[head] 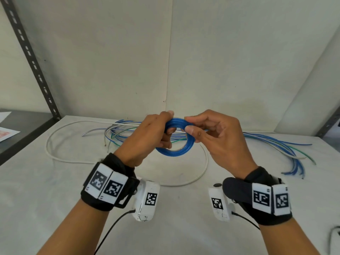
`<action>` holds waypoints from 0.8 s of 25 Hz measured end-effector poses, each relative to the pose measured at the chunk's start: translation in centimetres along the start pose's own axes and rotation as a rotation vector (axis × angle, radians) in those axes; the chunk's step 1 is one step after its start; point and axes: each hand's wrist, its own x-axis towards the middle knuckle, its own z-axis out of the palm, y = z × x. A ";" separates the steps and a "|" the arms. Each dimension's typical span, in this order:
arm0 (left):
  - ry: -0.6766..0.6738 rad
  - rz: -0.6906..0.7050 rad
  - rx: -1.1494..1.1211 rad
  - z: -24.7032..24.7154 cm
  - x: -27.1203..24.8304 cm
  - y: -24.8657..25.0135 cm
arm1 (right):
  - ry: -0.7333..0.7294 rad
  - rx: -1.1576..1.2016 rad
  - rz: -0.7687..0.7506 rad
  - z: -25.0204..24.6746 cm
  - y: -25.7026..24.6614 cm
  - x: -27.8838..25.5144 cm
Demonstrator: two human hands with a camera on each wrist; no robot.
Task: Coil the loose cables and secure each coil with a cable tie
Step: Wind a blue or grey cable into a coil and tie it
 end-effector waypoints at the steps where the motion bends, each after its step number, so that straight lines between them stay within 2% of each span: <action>1: 0.020 0.017 -0.023 0.0 0.0 0.1 | 0.011 0.016 -0.011 0.2 -0.1 0.0; 7: 0.051 0.046 -0.213 -0.6 -0.1 0.5 | 0.207 0.183 0.026 2.2 -0.1 -0.1; 12: 0.061 0.041 -0.406 -0.4 0.0 0.5 | 0.170 0.157 0.032 3.4 -0.3 -0.6; 16: 0.014 0.020 -0.301 -0.9 0.3 0.2 | 0.167 0.138 0.053 2.5 -0.3 -0.3; 20: -0.078 -0.025 -0.097 -1.4 0.4 0.2 | 0.053 0.033 0.067 1.4 -0.1 -0.3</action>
